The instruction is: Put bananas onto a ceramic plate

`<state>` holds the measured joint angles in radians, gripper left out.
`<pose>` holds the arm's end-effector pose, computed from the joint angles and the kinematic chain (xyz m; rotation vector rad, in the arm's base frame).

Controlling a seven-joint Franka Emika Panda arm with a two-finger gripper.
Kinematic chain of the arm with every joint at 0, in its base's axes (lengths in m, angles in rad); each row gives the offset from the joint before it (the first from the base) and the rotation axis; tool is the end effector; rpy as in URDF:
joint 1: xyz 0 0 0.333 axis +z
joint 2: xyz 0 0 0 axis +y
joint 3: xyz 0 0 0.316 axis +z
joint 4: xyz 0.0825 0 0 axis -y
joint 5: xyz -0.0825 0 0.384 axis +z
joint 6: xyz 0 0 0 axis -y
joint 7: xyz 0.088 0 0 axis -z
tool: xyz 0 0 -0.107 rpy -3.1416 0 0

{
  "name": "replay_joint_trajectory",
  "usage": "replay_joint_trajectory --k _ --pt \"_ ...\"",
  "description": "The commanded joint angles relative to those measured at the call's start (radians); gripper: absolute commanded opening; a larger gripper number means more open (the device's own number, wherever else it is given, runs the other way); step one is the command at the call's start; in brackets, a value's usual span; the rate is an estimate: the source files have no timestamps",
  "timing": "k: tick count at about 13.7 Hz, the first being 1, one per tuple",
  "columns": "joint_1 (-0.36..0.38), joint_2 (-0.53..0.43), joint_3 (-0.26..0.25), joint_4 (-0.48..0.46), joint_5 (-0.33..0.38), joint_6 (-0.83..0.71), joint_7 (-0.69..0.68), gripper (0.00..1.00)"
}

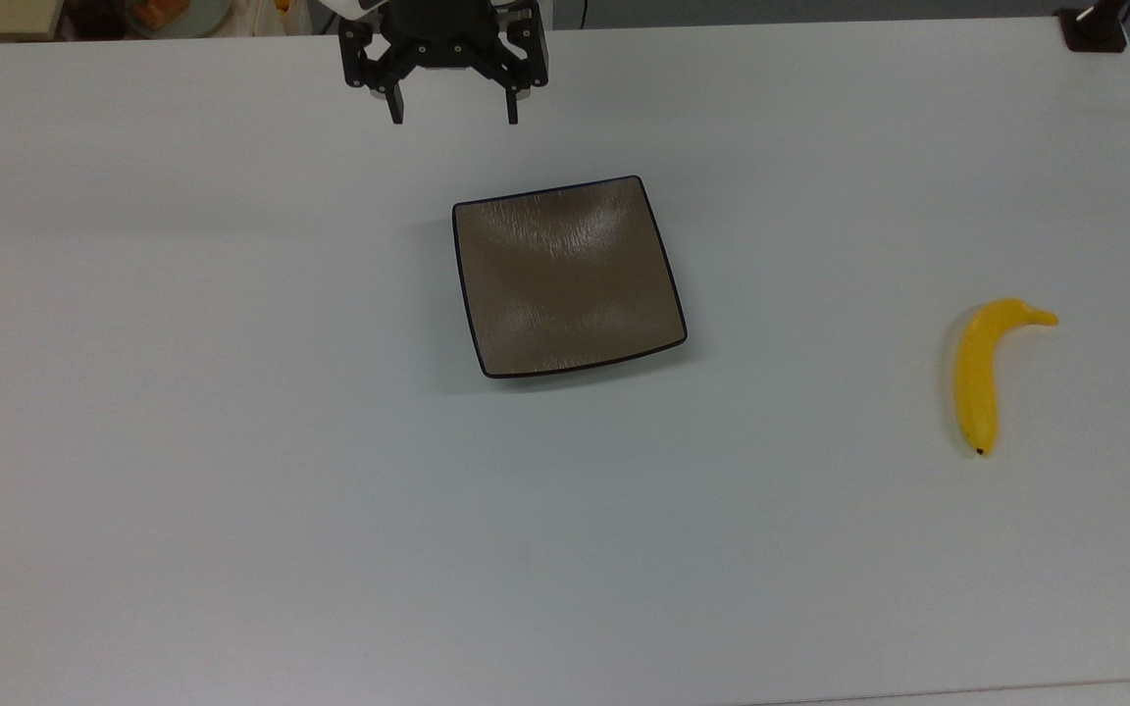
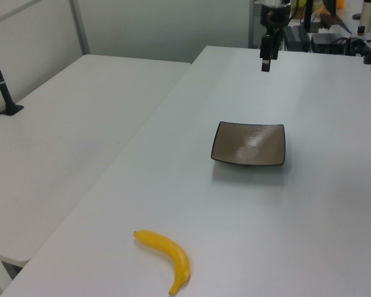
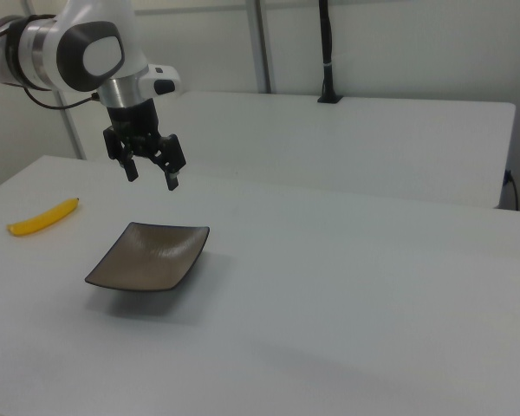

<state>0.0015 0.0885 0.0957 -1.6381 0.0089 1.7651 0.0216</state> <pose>0.5915 0.0563 0.5591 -3.1195 -0.1147 -0.0590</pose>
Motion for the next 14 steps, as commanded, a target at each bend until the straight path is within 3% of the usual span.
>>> replay_joint_trajectory --k 1,14 --pt "0.003 -0.021 0.004 0.001 -0.017 -0.025 0.0 1.0" --pt "0.005 -0.029 0.007 -0.008 -0.006 -0.022 0.017 1.0"
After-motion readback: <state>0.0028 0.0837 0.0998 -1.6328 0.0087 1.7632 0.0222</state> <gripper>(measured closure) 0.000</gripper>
